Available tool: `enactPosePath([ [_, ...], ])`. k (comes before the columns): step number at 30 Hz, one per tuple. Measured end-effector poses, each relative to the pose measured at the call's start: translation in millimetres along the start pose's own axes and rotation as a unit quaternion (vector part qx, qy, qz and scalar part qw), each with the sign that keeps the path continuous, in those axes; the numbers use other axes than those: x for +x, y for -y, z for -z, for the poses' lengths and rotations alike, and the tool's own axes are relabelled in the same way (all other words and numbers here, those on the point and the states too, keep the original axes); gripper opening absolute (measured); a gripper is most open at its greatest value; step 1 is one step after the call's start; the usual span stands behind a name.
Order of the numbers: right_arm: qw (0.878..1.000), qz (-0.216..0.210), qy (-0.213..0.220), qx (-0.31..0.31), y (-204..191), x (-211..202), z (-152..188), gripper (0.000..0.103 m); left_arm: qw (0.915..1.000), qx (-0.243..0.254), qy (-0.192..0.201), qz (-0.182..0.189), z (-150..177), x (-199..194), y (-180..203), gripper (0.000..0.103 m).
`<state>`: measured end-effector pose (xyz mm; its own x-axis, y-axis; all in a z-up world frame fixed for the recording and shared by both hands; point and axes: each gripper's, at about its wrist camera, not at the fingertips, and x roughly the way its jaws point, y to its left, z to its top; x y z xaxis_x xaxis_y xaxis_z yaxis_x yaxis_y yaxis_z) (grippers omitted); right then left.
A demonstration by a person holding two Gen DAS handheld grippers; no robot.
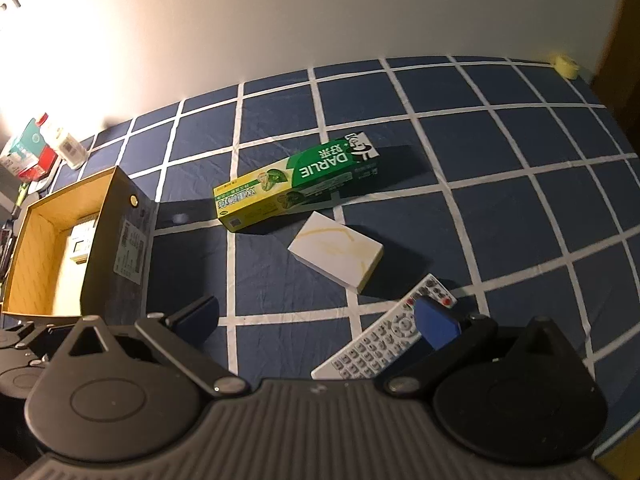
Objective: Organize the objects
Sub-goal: 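Close the right gripper on the white TV remote with coloured buttons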
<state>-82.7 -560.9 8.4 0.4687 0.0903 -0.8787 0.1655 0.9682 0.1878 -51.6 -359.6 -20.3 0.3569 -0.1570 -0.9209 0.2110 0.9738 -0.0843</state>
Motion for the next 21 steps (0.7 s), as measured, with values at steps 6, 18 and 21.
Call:
enactPosePath([
  [6, 0.998, -0.025, -0.023, -0.05, 19, 25, -18, 0.103, 0.9981, -0.058, -0.005, -0.022, -3, 18, 12, 0.103],
  [18, 0.981, -0.07, -0.1, -0.152, 101, 71, -30, 0.103, 0.9775, -0.203, -0.032, -0.047, 25, 65, 74, 0.103],
  [21, 0.976, -0.089, -0.115, -0.162, 114, 81, -30, 0.103, 0.9722, -0.225, -0.037, -0.054, 35, 75, 91, 0.103],
])
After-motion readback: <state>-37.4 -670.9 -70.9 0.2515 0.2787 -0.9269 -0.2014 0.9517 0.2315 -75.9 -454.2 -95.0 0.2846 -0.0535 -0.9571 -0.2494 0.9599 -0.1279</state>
